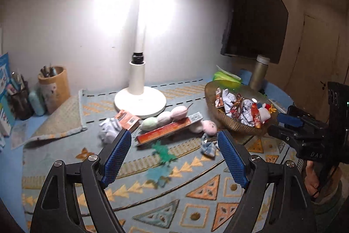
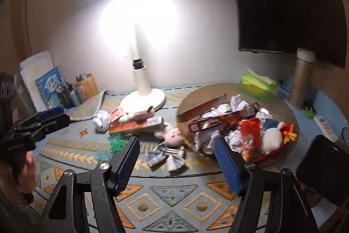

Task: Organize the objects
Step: 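Move both grippers back over the tablecloth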

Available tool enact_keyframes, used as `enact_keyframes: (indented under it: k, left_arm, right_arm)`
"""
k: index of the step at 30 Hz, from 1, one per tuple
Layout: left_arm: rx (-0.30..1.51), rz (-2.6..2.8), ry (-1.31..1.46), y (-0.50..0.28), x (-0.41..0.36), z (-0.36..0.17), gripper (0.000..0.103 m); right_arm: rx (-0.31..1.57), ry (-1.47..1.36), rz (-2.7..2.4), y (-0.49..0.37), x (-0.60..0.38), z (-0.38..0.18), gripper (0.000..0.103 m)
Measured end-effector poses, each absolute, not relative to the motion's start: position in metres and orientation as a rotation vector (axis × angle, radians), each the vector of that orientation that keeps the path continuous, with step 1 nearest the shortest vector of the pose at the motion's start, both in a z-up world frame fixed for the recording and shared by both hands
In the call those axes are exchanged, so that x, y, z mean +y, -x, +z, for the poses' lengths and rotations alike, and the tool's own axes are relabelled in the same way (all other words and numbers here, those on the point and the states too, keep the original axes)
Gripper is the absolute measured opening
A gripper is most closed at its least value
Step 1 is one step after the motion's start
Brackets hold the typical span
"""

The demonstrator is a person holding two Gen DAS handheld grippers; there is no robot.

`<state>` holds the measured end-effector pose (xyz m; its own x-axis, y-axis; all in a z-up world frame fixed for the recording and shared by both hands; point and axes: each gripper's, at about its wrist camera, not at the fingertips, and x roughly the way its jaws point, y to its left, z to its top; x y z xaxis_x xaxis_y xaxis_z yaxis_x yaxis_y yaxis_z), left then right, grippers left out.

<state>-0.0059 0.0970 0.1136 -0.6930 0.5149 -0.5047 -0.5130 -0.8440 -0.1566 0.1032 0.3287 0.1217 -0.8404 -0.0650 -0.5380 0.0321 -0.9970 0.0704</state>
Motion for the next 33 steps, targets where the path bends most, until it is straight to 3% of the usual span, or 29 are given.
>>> enact_keyframes:
  k: [5,9,15,20,24,27,33]
  left_arm:
    - [-0.111,2.526,0.897,0.014,0.053,0.068,0.081]
    - [-0.089,2.557,0.997,0.023,0.041,0.03,0.081]
    - [-0.132,2.586,1.061,0.031,0.033,0.014,0.081]
    - [-0.101,2.577,1.243,0.044,0.038,-0.002,0.081]
    - [0.055,2.578,1.297,0.045,0.057,-0.007,0.103]
    - [0.179,2.591,1.319,0.042,0.069,-0.009,0.103]
    - [0.165,2.587,1.321,0.041,0.066,-0.009,0.103]
  right_arm:
    - [0.016,-1.034,-2.835,-0.084,0.284,0.073,0.072]
    - [0.105,-1.162,-2.837,-0.066,0.276,0.038,0.072]
    - [0.036,-1.273,-2.809,-0.051,0.29,0.019,0.072]
    - [0.019,-1.382,-2.814,-0.041,0.294,0.01,0.08]
    - [0.016,-1.429,-2.798,-0.037,0.295,0.006,0.094]
    - [-0.009,-1.457,-2.788,-0.033,0.298,0.004,0.103]
    - [0.008,-1.462,-2.781,-0.033,0.298,0.004,0.103]
